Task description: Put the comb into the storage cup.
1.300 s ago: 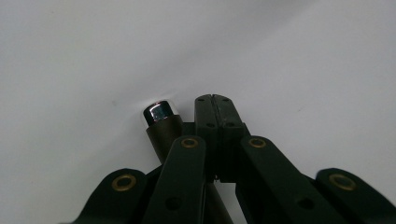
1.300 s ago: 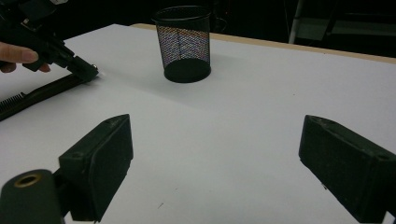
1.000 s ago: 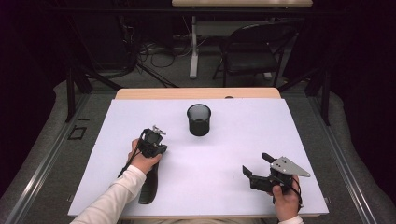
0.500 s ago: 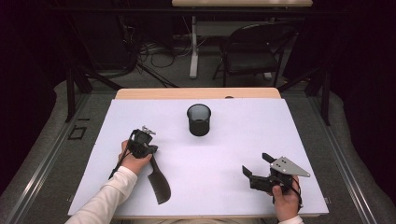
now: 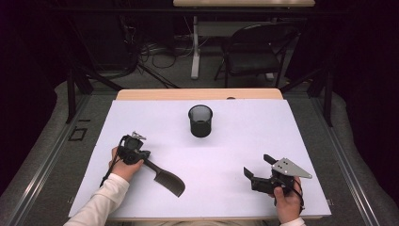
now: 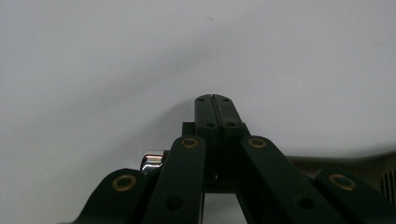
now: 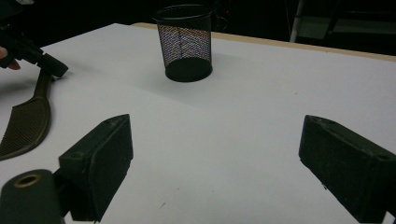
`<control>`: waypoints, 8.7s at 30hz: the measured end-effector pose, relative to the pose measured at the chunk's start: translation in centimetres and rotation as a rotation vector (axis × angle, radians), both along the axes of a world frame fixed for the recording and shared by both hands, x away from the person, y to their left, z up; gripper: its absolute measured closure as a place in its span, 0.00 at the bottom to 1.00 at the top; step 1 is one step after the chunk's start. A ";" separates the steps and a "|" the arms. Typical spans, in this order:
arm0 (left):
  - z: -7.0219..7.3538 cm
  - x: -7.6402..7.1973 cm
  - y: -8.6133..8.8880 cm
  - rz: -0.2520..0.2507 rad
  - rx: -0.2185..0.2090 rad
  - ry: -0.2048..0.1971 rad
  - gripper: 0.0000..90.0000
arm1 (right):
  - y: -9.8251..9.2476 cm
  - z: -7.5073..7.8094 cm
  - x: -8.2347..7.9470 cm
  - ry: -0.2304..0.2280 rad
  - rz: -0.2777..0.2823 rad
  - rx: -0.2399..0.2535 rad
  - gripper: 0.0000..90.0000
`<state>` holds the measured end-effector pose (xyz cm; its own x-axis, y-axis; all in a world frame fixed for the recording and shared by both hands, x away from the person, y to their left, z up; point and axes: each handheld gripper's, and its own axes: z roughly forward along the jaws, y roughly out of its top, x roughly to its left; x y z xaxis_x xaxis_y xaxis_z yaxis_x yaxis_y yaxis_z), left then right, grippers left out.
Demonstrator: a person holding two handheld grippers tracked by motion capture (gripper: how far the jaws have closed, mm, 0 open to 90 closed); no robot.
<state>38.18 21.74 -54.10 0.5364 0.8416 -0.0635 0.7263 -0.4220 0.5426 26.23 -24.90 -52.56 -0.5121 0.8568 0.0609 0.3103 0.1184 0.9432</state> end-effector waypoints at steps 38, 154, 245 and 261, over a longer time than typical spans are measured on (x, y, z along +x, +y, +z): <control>-0.6 -5.9 2.5 -0.026 -0.055 -0.004 1.00 | 0.1 0.0 -0.1 0.005 0.005 -0.006 0.11; 4.8 -8.5 2.7 -0.102 -0.158 -0.135 0.01 | 0.3 -0.2 0.1 0.018 0.012 -0.012 0.12; 3.6 -5.0 -1.8 -0.228 0.198 0.207 0.17 | 0.4 -0.5 0.2 0.040 0.030 -0.019 0.13; 3.0 -4.6 -2.3 -0.224 0.232 0.247 0.34 | 0.4 -0.5 0.2 0.046 0.032 -0.025 0.13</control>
